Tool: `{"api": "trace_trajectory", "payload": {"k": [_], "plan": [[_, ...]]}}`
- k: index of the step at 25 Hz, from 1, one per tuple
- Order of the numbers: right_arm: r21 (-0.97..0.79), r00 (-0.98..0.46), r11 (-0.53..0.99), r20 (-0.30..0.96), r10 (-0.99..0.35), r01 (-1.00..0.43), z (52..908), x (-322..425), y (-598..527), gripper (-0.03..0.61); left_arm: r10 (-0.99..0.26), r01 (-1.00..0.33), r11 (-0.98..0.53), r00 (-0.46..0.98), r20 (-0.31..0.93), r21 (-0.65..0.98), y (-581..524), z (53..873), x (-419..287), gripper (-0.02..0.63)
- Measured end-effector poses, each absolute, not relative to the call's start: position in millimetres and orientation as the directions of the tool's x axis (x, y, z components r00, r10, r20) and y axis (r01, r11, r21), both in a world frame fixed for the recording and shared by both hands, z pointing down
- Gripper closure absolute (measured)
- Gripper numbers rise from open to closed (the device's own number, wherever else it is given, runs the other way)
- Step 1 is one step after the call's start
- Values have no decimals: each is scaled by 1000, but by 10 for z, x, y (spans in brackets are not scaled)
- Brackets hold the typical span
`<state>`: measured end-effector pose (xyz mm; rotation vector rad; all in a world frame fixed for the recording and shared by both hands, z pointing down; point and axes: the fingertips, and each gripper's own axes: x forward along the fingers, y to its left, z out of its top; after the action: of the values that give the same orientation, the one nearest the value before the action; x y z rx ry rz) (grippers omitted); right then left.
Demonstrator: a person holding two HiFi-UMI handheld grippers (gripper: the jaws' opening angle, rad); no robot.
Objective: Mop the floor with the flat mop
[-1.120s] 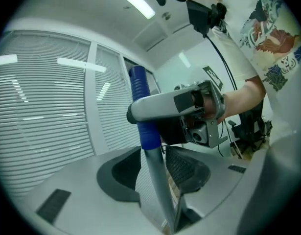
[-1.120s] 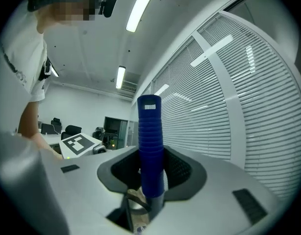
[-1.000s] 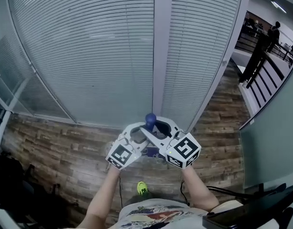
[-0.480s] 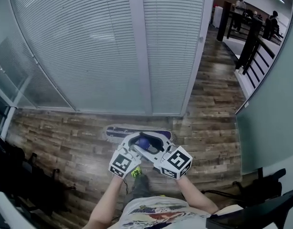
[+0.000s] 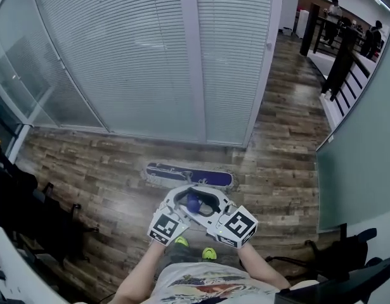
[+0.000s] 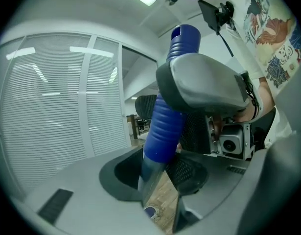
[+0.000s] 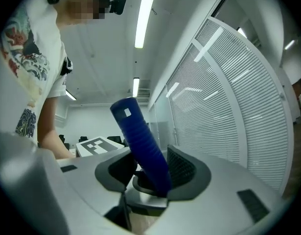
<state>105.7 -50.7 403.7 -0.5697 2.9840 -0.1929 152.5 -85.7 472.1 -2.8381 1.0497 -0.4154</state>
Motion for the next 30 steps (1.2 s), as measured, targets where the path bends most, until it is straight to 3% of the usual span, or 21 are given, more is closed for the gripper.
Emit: {"api": "trace_trajectory", "payload": {"k": [8, 16, 22, 30], "plan": [[-102, -938, 934, -19, -346, -342, 4114, 1119, 175, 400, -637, -613, -771, 731, 246, -175, -180, 4800, 1615, 503], [-99, -946, 942, 68, -316, -322, 4262, 493, 1138, 394, -637, -620, -769, 728, 252, -155, 739, 4936, 1055, 495], [12, -949, 953, 94, -301, -301, 4346, 66, 1954, 393, -649, -647, -758, 733, 202, -85, 1538, 4944, 657, 482], [51, -948, 952, 89, -306, -303, 4623, -60, 2425, 391, -597, -549, -801, 761, 256, -237, 2019, 5256, 576, 485]]}}
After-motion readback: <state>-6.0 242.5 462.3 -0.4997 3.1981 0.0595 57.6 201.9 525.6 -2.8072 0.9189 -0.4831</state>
